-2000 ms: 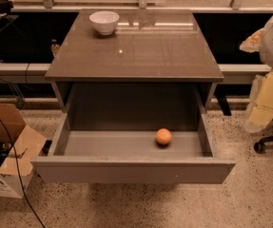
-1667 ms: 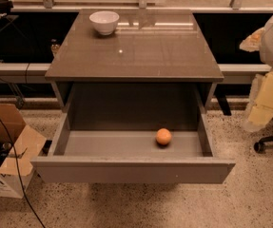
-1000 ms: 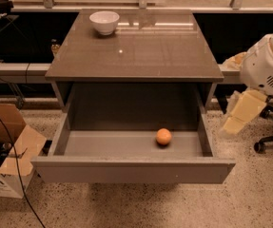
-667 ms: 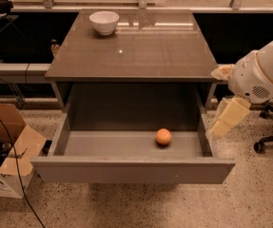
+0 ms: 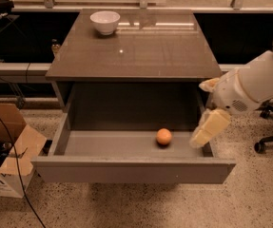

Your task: Pick orange from top drawer and place on counter

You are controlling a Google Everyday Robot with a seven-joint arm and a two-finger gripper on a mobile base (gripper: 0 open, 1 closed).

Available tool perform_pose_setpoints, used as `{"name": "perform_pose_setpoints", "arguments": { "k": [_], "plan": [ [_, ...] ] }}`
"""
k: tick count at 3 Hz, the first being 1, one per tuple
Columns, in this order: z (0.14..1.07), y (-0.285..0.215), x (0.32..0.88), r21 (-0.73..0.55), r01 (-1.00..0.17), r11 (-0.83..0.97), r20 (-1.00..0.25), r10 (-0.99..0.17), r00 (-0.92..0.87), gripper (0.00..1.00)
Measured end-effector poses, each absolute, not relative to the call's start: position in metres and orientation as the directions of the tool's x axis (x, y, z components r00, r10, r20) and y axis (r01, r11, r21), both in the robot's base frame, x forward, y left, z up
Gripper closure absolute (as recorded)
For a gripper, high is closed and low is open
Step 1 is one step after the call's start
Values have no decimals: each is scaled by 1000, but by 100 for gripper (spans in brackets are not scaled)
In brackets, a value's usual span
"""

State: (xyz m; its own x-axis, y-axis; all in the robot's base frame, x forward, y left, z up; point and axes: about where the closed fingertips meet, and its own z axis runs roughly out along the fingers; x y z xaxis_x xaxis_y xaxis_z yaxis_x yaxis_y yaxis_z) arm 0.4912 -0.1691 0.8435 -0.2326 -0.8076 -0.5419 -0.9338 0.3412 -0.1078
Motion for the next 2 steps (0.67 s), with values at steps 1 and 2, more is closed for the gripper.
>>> {"name": "perform_pose_setpoints", "arguments": {
  "k": [1,2],
  "plan": [
    [802,-148,508,-66,-930,361,-591,-765,-256,0],
    [755,-129,531,-10,-918,395,-650,-700,-295,0]
  ]
}}
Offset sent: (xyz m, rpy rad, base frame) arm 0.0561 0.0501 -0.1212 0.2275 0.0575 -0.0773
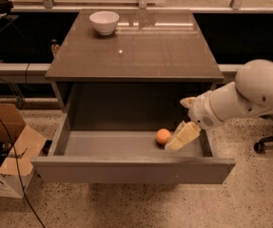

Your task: Pick orange from top drawer and place on counter

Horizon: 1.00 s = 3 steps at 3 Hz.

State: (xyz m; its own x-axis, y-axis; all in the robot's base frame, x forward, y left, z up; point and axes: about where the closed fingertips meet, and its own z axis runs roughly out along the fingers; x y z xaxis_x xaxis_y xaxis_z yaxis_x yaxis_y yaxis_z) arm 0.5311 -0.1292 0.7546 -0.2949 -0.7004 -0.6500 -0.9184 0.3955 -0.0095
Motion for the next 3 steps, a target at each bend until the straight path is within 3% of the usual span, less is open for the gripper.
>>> {"name": "perform_pose_setpoints", "arguments": {
  "k": [3],
  "plan": [
    [665,-103,589,101,-903,418,-698,-617,-363,0]
  ]
}}
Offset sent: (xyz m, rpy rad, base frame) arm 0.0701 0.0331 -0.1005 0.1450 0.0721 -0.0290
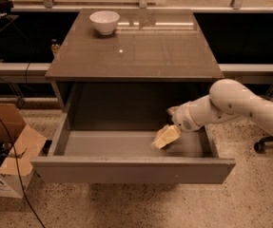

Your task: Pick orange from top drawer and place on counter

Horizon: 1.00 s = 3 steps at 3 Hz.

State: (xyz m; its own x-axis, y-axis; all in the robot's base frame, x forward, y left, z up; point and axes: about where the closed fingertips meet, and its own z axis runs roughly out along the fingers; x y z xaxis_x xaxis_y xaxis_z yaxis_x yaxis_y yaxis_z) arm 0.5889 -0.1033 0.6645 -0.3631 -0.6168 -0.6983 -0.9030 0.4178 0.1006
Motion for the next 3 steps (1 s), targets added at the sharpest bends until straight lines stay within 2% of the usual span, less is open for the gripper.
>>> {"name": "perform_pose_setpoints", "arguments": {
  "k": [1,2,3],
  "plan": [
    [638,-105,597,141,-890,434,-685,-606,-404,16],
    [617,-118,591,178,-866,468,-658,-597,-458,47],
    [614,-129,583,185,-854,487,-644,-596,-480,69]
  ]
}}
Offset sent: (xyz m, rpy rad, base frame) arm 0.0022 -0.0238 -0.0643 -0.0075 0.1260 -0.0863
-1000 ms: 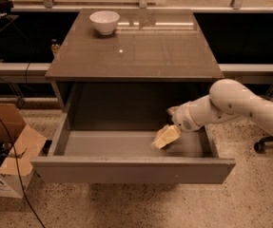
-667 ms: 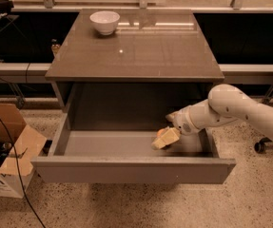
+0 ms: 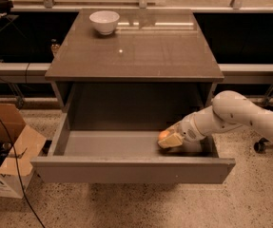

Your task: Pick orange from top drawer and place on counter

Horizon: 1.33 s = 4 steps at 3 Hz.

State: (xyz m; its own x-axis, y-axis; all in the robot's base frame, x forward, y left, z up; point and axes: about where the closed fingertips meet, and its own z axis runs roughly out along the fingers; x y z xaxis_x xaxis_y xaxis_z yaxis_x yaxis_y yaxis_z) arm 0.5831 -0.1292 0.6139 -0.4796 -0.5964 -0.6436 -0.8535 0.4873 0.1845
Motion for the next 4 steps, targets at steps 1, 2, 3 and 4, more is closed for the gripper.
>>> {"name": "perform_pose_setpoints", "arguments": {
  "k": [1,2,3,4],
  "plan": [
    [639,-140,576,173,-858,484,-654,-595,-468,93],
    [699,-152,577,139,-883,448,-681,-604,-414,100],
    [777,-162,585,82,-917,391,-717,-616,-327,100],
    [846,-166,604,5,-936,353,-739,-629,-241,100]
  ]
}}
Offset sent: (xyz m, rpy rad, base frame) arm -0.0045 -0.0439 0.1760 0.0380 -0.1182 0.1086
